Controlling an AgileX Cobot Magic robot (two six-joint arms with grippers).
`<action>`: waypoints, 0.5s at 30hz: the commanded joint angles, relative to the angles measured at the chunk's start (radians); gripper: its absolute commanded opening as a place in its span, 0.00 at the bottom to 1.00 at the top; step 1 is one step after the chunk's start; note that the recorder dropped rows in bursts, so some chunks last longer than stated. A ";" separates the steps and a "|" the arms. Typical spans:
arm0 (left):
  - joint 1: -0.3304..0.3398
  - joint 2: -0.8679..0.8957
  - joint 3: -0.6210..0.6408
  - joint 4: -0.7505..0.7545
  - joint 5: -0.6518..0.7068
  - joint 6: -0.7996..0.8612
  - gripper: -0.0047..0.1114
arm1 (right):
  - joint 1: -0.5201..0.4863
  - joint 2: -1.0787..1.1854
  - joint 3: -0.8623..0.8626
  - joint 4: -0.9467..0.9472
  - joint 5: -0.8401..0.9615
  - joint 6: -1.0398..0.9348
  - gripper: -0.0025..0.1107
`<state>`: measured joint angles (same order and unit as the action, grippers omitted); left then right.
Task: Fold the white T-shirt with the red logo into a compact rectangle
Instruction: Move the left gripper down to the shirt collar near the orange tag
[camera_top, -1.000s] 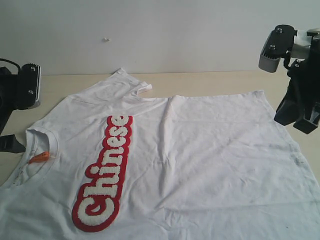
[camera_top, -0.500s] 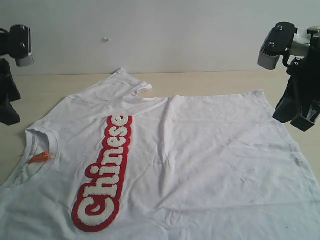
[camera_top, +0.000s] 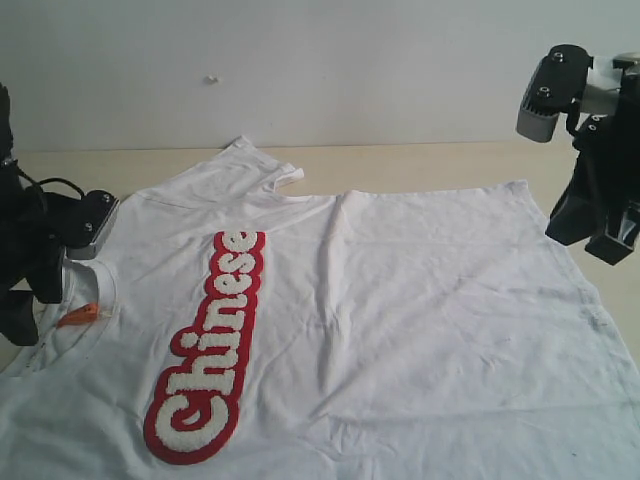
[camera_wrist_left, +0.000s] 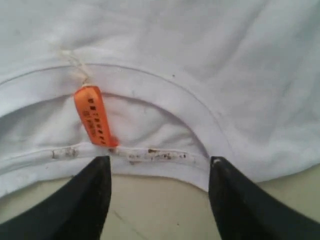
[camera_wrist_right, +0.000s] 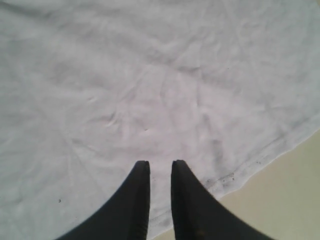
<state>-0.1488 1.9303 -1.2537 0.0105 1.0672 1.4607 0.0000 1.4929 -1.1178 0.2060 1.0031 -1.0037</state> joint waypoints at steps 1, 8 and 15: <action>0.079 0.041 0.004 0.000 -0.075 0.005 0.53 | 0.001 0.003 -0.005 0.007 -0.016 -0.022 0.18; 0.129 0.052 0.004 -0.148 -0.126 0.105 0.53 | 0.001 0.054 -0.005 0.007 -0.057 -0.023 0.18; 0.129 0.058 0.004 -0.254 -0.172 0.068 0.61 | 0.001 0.068 -0.005 0.007 -0.116 -0.026 0.18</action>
<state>-0.0219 1.9892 -1.2537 -0.1891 0.9150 1.5546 0.0000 1.5623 -1.1178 0.2085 0.9205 -1.0209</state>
